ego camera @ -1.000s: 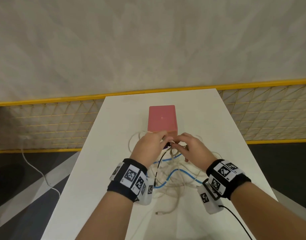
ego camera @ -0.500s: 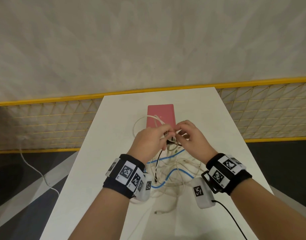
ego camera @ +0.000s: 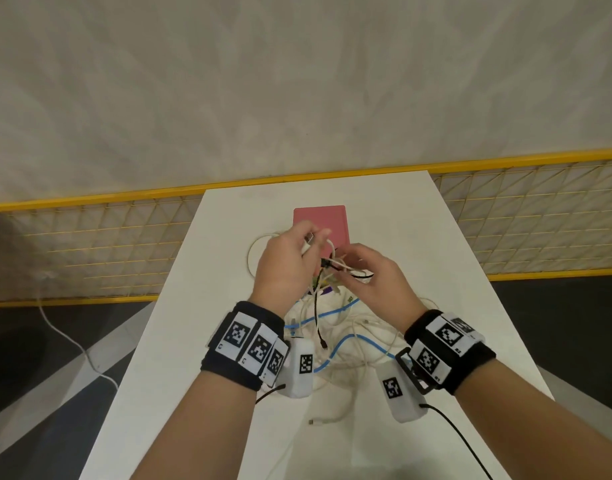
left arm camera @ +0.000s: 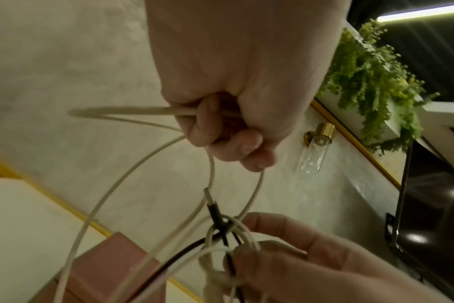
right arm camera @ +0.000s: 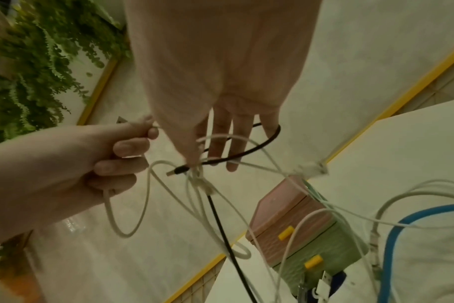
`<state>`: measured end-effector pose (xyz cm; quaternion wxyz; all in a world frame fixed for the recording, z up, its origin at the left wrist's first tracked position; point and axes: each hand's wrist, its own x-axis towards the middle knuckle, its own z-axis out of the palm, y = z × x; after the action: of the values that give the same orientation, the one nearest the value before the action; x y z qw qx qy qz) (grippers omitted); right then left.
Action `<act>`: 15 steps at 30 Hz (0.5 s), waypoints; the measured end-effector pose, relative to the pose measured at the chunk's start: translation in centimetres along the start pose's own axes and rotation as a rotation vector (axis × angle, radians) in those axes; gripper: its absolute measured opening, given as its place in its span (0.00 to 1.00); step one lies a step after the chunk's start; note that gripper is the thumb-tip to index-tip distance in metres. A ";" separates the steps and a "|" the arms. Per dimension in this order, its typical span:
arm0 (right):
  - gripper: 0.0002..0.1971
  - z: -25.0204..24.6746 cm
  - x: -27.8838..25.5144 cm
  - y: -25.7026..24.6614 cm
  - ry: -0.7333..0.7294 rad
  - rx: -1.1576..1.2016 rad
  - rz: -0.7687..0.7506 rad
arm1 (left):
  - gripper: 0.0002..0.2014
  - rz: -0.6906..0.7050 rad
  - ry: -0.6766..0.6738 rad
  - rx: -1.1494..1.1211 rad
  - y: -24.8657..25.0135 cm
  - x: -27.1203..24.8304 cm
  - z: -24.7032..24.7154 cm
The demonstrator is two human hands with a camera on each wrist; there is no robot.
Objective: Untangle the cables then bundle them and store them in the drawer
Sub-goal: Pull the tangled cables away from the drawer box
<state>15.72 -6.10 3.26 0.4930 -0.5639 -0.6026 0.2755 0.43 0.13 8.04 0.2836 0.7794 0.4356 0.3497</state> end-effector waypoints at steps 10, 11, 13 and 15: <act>0.11 -2.5 1.0 -1.0 -0.060 0.042 -0.035 | 0.15 -0.119 0.122 0.040 -1.3 -0.3 -0.2; 0.10 -2.4 1.1 -0.9 -0.061 0.079 -0.002 | 0.14 -0.107 0.103 0.029 -1.2 -0.3 -0.2; 0.10 -2.3 1.2 -1.0 -0.106 0.126 0.100 | 0.10 -0.059 0.029 0.000 -0.6 -0.3 -0.3; 0.12 -2.2 1.2 -1.4 -0.166 0.198 0.232 | 0.08 -0.011 -0.054 -0.033 -0.1 -0.5 -0.3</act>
<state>17.27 -5.72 5.61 0.4597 -0.5536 -0.5421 0.4340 -0.04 -0.22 7.96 0.3102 0.7813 0.4263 0.3342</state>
